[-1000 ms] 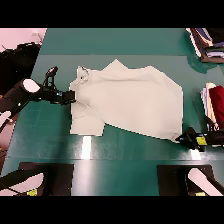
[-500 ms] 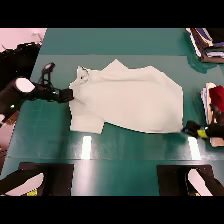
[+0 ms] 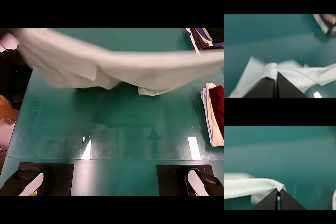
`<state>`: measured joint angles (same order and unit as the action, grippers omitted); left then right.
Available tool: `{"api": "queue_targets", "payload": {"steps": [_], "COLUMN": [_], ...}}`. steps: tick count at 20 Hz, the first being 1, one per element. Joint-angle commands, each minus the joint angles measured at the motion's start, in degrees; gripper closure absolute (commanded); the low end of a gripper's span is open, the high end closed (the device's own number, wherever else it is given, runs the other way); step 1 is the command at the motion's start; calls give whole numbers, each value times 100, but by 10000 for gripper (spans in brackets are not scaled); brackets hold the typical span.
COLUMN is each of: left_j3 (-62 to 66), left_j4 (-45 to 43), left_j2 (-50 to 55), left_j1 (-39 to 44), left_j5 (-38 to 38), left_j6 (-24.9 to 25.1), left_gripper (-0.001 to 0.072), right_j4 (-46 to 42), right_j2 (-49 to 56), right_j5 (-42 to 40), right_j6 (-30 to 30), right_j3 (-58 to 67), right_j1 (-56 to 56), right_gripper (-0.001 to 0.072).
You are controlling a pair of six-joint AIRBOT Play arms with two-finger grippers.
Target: Fold the shirts.
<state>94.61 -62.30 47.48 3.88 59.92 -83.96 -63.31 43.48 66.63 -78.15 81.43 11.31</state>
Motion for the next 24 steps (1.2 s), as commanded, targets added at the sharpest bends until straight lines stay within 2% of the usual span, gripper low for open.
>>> {"api": "queue_targets", "payload": {"steps": [1, 5, 8, 11, 13, 16, 18, 22, 24], "left_j3": [2079, 3180, 3073, 2197, 1482, 592, 48, -348, -345], "left_j4": [-120, -201, -442, -743, -789, -772, -647, -647, -651], "left_j2": [-138, -155, -92, 79, 369, 1244, 1886, 3373, 4068], "left_j1": [0, 2, 0, 0, 0, 2, 2, 0, -13], "left_j5": [164, -219, -372, -299, 70, 776, 881, 450, -299], "left_j6": [-2, -4, -9, -31, -173, -173, -153, -81, 177], "left_gripper": [685, 686, 686, 685, 685, 684, 684, 683, 684], "right_j4": [-337, -1047, -1176, -1123, -1119, -1174, -1187, -1185, -1156], "right_j2": [295, 763, 920, 942, 1049, 1692, 2297, 3748, 4472], "right_j5": [304, 859, 935, 942, 981, 1215, 1143, 929, 483], "right_j6": [-2, -214, -286, -348, -350, -345, -341, -343, -356], "right_j3": [2197, 4057, 4426, 3545, 2734, 2026, 1574, 1104, 1215], "right_j1": [-44, -44, -46, -50, -52, -350, -590, -881, -881], "right_gripper": [694, 694, 695, 696, 696, 695, 695, 695, 695]}}
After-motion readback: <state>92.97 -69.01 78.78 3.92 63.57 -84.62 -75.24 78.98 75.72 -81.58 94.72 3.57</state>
